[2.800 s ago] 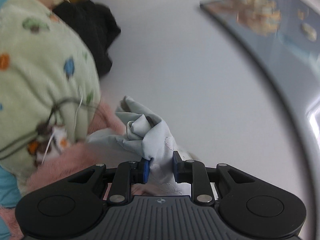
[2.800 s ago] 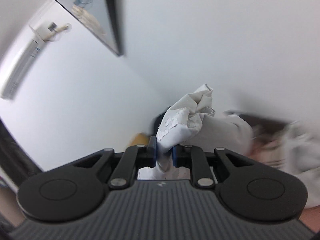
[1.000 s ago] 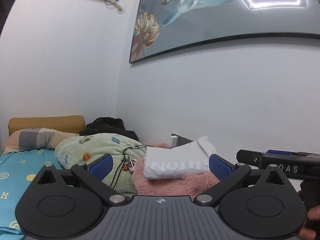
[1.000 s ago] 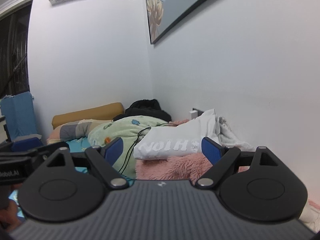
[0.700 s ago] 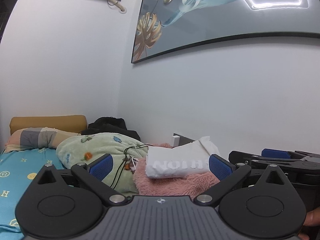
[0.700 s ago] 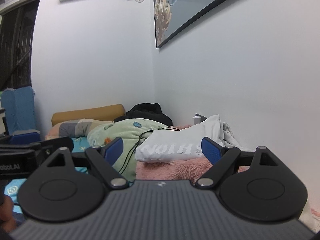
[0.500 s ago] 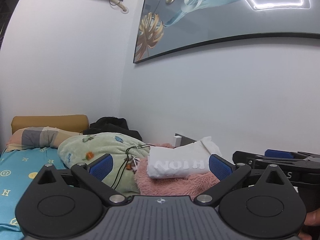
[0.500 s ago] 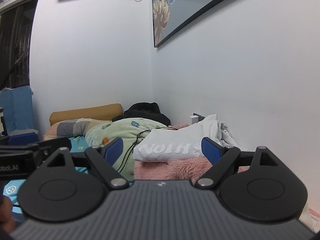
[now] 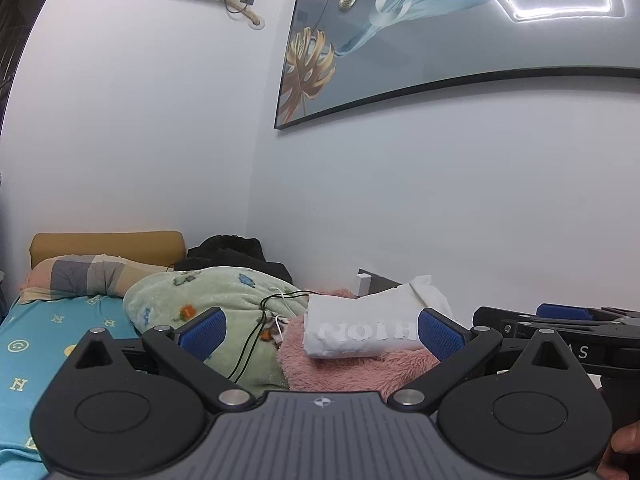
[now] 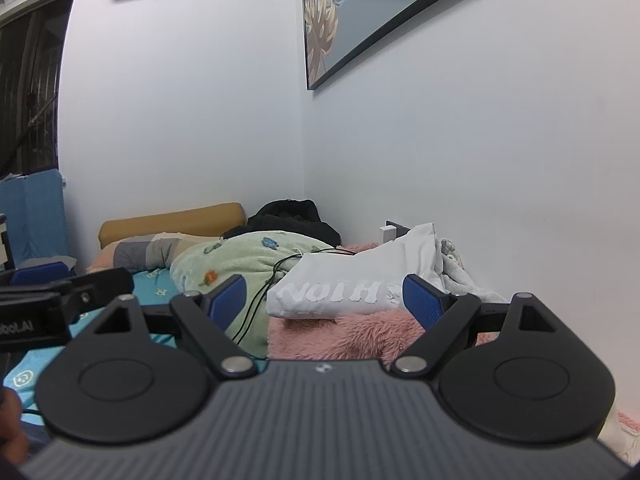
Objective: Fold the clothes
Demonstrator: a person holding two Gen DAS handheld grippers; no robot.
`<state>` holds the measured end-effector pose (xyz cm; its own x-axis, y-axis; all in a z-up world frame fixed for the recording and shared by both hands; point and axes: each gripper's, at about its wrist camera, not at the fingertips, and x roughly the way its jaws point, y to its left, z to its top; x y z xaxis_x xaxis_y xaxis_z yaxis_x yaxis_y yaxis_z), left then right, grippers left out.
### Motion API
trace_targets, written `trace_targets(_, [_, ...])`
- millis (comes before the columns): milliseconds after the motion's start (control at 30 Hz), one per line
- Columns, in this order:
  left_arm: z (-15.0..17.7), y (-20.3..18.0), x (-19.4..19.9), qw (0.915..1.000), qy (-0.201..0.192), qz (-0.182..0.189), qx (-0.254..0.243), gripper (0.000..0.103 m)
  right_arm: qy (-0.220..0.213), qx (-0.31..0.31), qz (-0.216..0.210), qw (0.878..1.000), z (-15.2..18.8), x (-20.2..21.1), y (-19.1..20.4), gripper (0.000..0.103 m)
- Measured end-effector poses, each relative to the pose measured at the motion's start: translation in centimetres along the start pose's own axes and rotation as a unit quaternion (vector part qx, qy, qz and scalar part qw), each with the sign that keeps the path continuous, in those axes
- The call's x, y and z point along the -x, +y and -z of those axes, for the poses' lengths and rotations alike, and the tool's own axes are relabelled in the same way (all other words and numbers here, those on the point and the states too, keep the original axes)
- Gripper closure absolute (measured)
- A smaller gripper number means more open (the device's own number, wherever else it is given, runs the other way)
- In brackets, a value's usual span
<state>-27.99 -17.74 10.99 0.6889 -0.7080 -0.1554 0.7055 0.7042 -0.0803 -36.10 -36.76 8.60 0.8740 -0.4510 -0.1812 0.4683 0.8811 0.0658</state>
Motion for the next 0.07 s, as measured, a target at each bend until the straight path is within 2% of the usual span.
trace_targets(67, [0.04, 0.04, -0.01, 1.0000, 0.002, 0.000, 0.001, 0.000, 0.001, 0.000, 0.001, 1.000, 0.05, -0.05, 0.02, 0.016])
